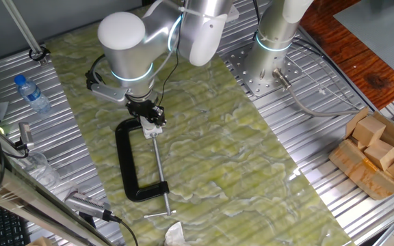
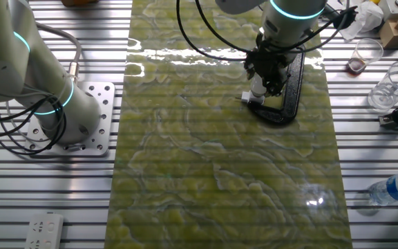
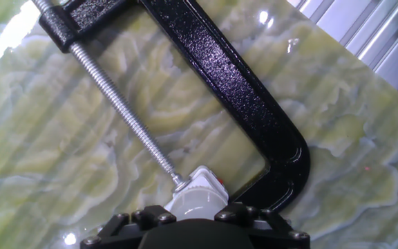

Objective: Install the light bulb by rotating it

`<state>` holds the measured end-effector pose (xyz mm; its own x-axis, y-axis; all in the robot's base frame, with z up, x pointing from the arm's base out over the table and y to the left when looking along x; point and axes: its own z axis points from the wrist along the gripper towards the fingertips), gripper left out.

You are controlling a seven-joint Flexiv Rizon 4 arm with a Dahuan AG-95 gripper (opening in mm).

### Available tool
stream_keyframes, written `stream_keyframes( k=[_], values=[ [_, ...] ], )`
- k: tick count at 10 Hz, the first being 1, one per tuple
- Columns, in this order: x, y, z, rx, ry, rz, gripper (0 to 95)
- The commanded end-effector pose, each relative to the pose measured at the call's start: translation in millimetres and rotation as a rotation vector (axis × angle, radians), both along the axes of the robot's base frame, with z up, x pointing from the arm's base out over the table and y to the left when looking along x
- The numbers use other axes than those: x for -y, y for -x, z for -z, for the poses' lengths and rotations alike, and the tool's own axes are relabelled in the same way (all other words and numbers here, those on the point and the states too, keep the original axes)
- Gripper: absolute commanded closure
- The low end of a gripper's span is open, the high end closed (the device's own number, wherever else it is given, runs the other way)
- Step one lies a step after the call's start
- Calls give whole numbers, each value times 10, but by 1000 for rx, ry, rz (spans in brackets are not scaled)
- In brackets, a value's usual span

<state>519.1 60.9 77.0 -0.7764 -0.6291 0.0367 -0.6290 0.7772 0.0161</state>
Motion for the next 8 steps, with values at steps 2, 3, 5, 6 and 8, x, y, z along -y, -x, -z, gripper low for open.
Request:
stream_keyframes(
  k=[2,3,5,6,8],
  values=[
    [1,-1,9,6,-1,1,570],
    [1,0,9,9,-1,1,760],
    [2,0,11,14,0,-6,950],
    [2,0,13,20,0,-8,950],
    [3,0,19,20,-1,-5,950]
  ],
)
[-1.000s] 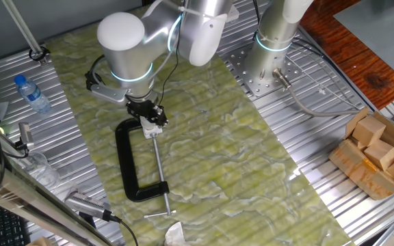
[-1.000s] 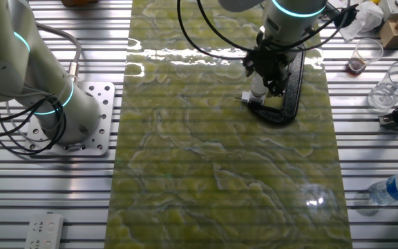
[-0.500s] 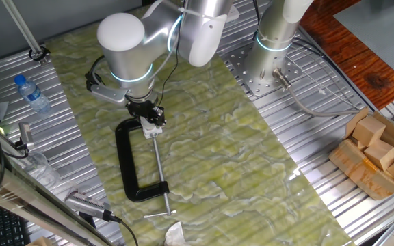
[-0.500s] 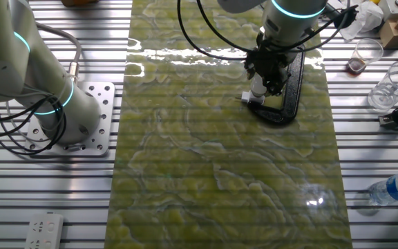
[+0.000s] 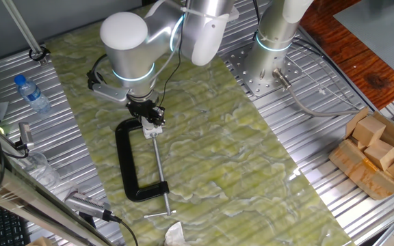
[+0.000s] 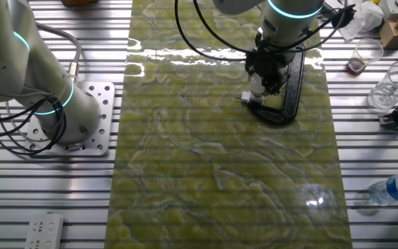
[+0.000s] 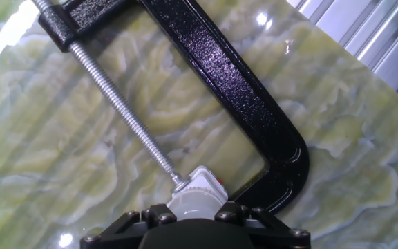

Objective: Install the light bulb by rotating it

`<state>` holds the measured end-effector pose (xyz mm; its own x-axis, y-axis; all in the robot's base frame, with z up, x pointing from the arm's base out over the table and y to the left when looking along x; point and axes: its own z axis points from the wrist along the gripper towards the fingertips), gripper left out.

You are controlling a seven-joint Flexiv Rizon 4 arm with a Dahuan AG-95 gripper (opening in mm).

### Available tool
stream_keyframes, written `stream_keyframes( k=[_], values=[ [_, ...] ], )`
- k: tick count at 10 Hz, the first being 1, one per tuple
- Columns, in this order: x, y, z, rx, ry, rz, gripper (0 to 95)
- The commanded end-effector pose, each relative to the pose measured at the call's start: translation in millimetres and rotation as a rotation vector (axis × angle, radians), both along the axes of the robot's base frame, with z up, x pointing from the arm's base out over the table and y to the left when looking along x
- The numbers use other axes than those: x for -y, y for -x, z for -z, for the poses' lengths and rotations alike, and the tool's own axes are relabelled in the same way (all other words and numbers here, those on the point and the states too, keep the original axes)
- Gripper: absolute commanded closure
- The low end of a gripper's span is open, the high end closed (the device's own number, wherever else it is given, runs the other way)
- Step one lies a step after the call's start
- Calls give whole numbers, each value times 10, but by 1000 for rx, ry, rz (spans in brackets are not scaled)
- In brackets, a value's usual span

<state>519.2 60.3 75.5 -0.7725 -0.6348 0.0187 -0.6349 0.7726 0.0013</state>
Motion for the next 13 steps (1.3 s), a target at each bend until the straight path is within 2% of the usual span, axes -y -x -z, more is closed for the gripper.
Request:
stream_keyframes(
  k=[1,9,13],
  values=[
    [-2,1,4,-2,-4,4,950],
    [11,-6,5,-17,-14,-2,950],
    [16,-7,13,-23,-21,111,950]
  ],
)
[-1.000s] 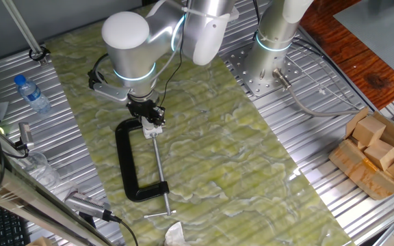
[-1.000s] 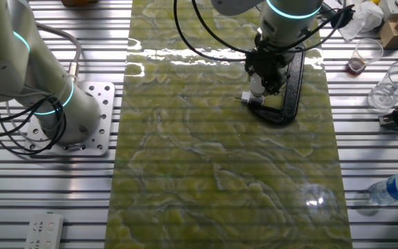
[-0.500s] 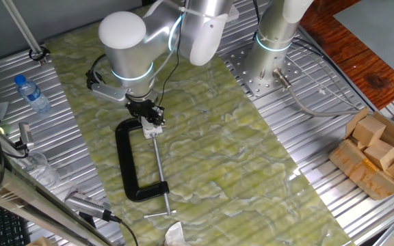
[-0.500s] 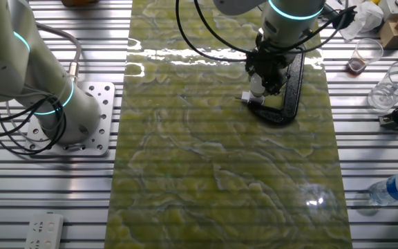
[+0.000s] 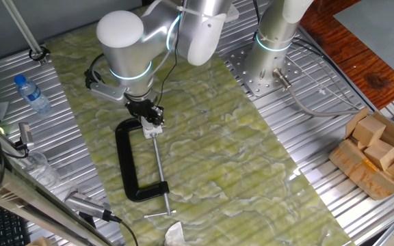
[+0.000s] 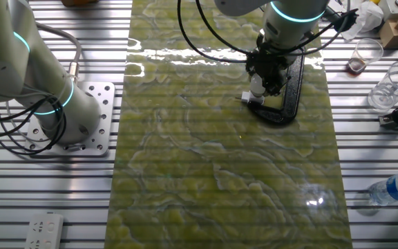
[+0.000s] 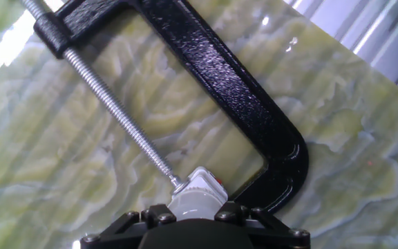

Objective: Install the light bulb by rotating it

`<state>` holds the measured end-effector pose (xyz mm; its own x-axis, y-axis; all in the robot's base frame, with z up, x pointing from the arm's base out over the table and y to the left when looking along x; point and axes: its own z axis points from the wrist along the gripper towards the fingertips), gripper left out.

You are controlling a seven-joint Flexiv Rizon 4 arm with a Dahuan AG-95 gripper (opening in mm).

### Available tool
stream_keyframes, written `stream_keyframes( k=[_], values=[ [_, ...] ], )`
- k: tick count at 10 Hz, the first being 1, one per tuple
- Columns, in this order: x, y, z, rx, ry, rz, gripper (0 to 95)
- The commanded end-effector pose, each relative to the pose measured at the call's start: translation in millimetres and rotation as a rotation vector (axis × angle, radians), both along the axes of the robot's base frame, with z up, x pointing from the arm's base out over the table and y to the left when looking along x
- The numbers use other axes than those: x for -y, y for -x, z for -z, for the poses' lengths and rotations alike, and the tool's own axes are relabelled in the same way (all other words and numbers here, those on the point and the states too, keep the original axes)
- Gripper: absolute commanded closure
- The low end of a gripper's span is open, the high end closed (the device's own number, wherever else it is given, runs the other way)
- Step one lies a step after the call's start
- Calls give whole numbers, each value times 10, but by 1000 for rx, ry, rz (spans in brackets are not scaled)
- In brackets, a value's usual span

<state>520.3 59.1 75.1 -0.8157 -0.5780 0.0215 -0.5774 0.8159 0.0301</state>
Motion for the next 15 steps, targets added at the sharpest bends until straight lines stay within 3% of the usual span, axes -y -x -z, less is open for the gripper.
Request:
stream_keyframes(
  k=[1,5,13,15],
  values=[
    [3,3,9,-7,-4,99,950],
    [3,3,9,-24,-7,308,950],
    [3,3,8,-18,-9,664,950],
    [4,4,7,-16,-7,671,950]
  ],
)
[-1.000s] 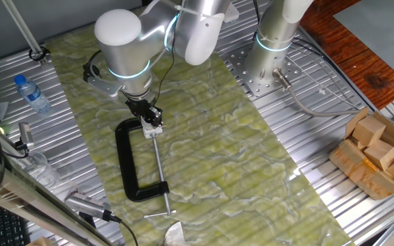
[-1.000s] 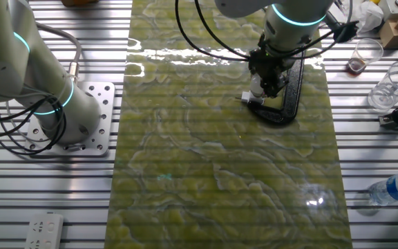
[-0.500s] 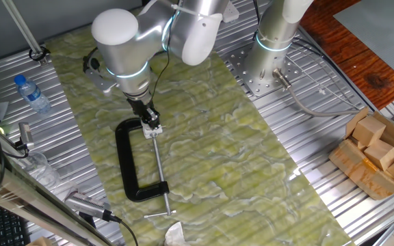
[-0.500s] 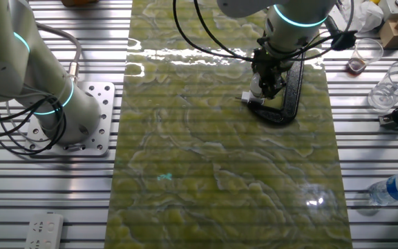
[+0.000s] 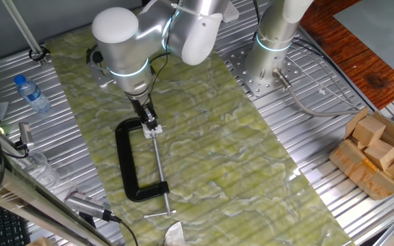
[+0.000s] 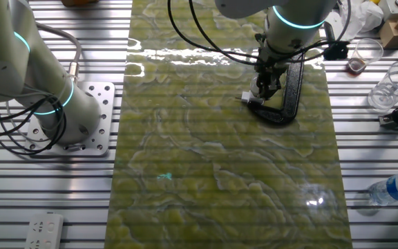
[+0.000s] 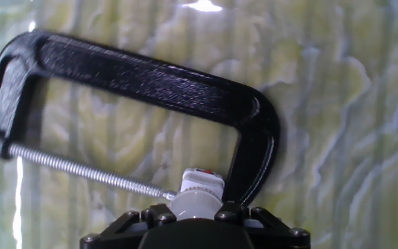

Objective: Install the light bulb by rotating it

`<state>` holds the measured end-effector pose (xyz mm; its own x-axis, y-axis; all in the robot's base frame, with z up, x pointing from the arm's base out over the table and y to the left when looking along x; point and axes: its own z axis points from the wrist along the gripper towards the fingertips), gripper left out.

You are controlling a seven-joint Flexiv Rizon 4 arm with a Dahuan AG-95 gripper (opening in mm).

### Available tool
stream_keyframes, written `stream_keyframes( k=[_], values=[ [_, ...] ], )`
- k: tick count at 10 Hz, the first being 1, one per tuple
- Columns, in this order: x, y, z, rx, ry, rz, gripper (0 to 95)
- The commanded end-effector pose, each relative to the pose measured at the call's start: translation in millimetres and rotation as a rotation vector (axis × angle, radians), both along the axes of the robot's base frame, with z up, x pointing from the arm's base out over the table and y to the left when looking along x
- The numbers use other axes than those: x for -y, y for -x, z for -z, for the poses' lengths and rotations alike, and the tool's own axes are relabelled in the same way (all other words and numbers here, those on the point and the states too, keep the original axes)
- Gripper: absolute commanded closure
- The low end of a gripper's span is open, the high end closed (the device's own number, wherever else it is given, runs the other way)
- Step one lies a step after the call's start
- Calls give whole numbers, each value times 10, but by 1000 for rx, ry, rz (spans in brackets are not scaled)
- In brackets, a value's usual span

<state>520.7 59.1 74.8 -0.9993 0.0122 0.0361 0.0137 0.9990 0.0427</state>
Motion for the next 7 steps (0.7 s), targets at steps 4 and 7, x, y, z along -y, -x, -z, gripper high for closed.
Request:
stream_keyframes(
  k=[4,7],
  values=[
    [4,8,4,4,1,-6,570],
    [4,9,3,10,10,-53,190]
  ],
)
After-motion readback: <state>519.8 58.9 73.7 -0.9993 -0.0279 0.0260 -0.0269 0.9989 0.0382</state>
